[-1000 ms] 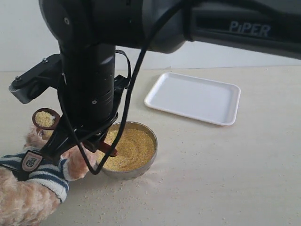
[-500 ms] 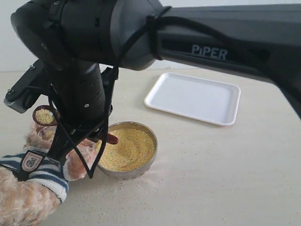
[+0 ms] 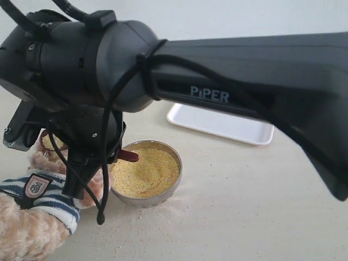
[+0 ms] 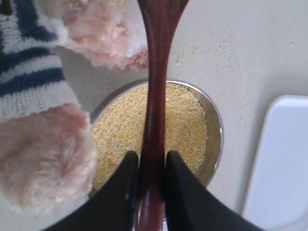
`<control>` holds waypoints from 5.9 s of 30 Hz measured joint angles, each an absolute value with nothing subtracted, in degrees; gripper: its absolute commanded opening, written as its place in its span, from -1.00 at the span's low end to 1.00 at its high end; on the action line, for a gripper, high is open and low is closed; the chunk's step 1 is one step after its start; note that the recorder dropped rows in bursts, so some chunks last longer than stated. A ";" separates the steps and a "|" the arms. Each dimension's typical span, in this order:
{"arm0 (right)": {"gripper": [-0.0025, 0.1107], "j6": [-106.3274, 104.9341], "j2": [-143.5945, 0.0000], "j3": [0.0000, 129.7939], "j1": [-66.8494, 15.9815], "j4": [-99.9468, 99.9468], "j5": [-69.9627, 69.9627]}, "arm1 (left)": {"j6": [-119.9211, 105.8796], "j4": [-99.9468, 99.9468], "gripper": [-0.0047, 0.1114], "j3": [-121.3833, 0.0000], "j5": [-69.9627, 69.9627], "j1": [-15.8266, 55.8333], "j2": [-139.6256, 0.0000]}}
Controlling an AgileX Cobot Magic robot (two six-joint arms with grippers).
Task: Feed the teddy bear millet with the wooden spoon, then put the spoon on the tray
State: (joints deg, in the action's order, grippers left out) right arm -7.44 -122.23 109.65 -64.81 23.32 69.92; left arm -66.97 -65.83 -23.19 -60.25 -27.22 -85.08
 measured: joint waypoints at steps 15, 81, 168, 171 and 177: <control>-0.93 -4.32 -122.83 109.65 -66.61 31.05 69.92 | -66.97 -65.83 -0.83 -23.19 -60.25 -27.22 -85.08; -0.93 6.51 -123.44 104.80 -75.31 50.59 69.71 | -66.97 -65.83 -0.83 -23.19 -60.14 -27.22 -85.08; -0.93 -2.48 -118.34 79.35 -63.92 55.88 69.79 | -66.97 -65.83 -0.83 -23.19 -60.04 -27.22 -85.08; -0.93 -2.59 -118.71 79.35 -63.92 54.67 69.79 | -66.97 -65.83 -0.83 -23.19 -60.04 -27.22 -85.08; -0.93 -2.38 -118.71 79.35 -64.20 52.38 69.79 | -66.97 -65.83 -0.83 -23.19 -60.04 -27.22 -85.08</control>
State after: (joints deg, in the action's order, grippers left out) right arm -2.38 -118.71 79.35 -64.20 52.38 69.79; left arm -66.97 -65.83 -23.19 -60.04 -27.22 -85.08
